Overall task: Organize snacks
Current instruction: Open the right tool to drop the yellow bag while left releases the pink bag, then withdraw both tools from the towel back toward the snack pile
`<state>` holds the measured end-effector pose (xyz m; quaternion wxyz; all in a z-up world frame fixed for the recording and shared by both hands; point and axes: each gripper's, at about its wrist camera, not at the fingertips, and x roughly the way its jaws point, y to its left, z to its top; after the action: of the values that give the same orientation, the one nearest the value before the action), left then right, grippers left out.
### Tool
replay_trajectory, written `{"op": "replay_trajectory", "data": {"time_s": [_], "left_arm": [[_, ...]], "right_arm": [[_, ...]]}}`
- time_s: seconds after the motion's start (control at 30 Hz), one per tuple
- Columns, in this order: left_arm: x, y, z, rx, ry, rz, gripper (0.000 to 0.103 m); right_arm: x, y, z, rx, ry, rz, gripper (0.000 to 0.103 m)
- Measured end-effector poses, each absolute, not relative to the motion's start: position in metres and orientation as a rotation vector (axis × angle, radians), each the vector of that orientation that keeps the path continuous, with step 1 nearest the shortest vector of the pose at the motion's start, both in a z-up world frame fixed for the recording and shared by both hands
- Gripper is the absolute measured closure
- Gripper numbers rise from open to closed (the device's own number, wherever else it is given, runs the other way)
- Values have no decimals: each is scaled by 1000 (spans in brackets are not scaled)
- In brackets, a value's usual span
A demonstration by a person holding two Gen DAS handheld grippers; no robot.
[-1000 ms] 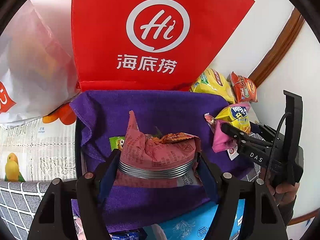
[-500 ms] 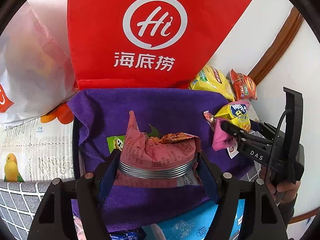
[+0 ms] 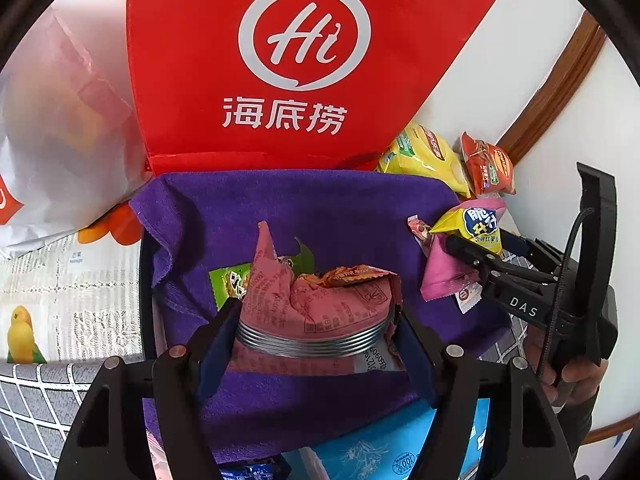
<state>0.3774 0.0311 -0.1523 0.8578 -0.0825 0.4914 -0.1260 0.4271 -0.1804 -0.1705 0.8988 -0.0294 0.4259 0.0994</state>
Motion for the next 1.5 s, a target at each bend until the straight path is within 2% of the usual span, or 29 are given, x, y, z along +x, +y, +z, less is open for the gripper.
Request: {"op": "replay_trajectory", "data": {"time_s": [0.2, 0.4, 0.73, 0.93, 1.23, 1.5], "left_arm": [[380, 28, -154, -170, 1035, -264, 31], [381, 28, -153, -171, 1049, -265, 30], [367, 20, -133, -205, 1018, -334, 16], [351, 17, -114, -224, 999, -382, 12], [314, 15, -70, -190, 890, -398, 12], [266, 22, -60, -133, 871, -337, 14]], "right_arm": [[424, -181, -163, -34, 864, 227, 24], [417, -188, -151, -7, 840, 215, 23], [390, -200, -128, 26, 810, 187, 23], [361, -202, -108, -2, 791, 156, 23], [307, -207, -84, -21, 775, 104, 22], [268, -207, -77, -18, 733, 42, 18]]}}
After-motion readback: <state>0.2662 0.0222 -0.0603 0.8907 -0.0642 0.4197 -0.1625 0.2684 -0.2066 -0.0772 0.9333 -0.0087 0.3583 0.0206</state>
